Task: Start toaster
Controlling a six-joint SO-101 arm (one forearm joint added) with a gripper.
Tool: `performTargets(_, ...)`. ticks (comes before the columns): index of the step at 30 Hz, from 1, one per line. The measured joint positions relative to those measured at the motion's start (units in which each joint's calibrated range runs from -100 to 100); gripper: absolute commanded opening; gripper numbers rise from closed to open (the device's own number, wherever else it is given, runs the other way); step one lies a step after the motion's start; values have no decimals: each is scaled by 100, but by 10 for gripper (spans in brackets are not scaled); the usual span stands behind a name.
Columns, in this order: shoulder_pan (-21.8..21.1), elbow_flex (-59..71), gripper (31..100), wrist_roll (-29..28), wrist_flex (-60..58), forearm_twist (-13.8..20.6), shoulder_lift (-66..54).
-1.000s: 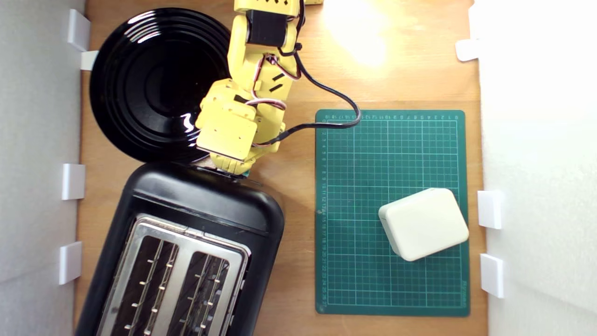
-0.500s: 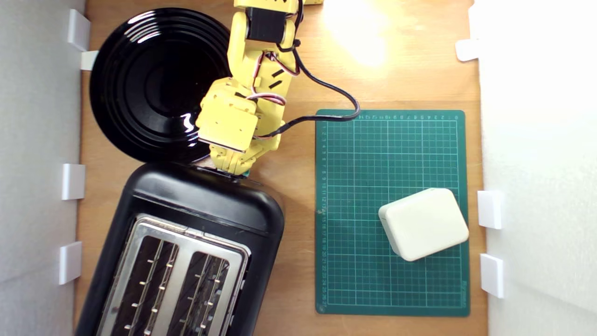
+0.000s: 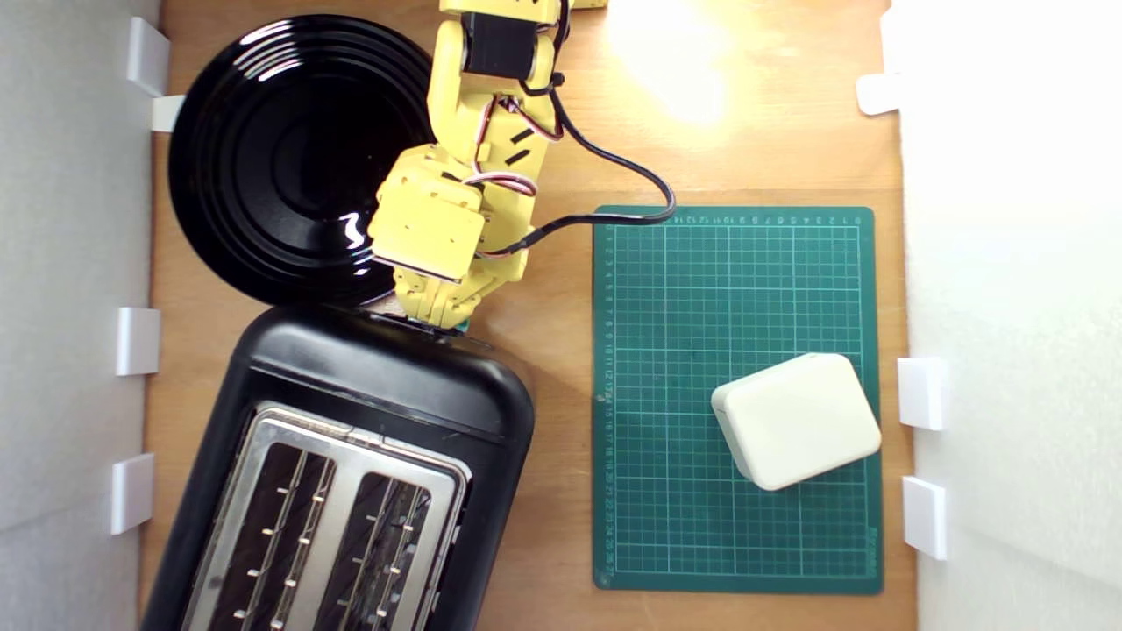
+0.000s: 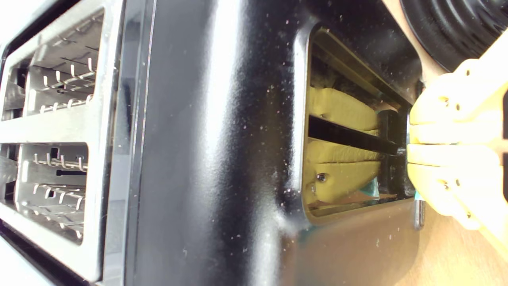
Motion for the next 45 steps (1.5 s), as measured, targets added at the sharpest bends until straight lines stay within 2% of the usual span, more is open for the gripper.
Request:
performTargets(24, 9, 454, 314, -5, -85, -39, -975)
performTargets(35, -45, 93, 314, -11, 34, -173, -1576)
performTargets(45, -72, -491, 314, 11, 34, -106, -2576)
